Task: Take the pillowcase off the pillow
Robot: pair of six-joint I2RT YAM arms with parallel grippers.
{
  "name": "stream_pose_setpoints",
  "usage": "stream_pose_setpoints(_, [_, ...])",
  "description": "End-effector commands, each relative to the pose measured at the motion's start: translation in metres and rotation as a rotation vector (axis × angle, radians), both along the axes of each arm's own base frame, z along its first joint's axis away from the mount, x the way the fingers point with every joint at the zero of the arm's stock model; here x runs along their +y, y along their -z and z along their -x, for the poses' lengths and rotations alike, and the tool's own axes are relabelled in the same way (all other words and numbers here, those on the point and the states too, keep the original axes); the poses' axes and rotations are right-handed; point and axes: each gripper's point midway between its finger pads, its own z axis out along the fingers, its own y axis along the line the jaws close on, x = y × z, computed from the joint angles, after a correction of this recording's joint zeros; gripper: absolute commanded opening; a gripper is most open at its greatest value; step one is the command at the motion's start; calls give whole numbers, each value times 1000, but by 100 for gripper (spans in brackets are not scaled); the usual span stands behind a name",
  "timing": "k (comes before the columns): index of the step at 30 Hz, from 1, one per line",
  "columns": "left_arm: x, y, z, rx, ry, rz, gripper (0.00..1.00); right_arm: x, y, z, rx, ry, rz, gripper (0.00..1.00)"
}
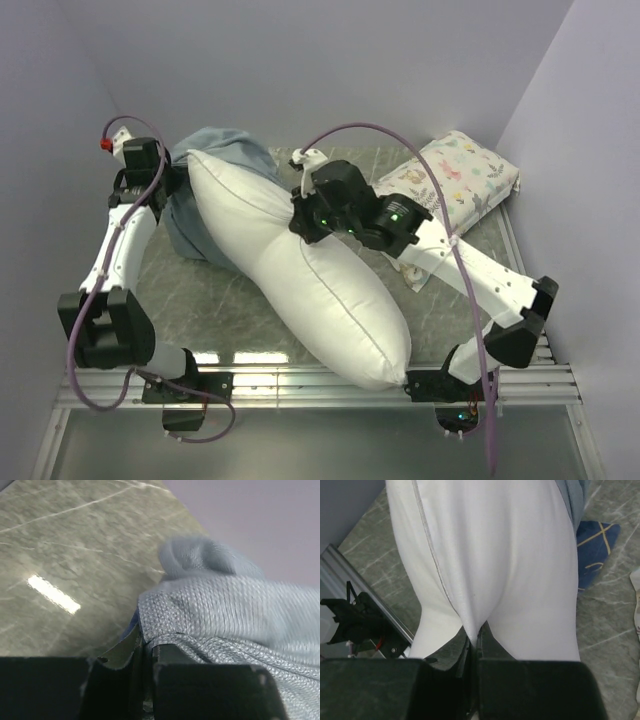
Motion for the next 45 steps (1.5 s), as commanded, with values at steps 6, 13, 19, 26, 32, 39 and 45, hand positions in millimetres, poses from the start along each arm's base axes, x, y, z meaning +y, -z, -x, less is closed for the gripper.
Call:
stream_pose_setpoints(6, [49,19,-33,20,-97,-13,1,-45,-96,11,-183,75,-197,0])
stream_pose_setpoints(13, [68,40,-20,99,-157,-25,0,-73,-144,-16,-268,258,-284,0])
stream_pose_setpoints(19, [107,7,-2,33,-223,4,0,-109,-186,-30,-350,394,-361,0])
stream_pose_setpoints(26, [122,-71,20,-130,-256,-33,0,-105,-182,-59,-371,454,-334,0])
stream_pose_setpoints(32, [120,-108,35,-222,-223,-34,0,-104,-176,-72,-362,453,-397,0])
stream_pose_setpoints(39, [71,-67,32,-213,-32,78,1,-45,-129,-103,-273,354,-405,0])
stream_pose_setpoints(45, [55,5,58,-108,-18,125,4,25,-48,-127,-99,229,-423,0])
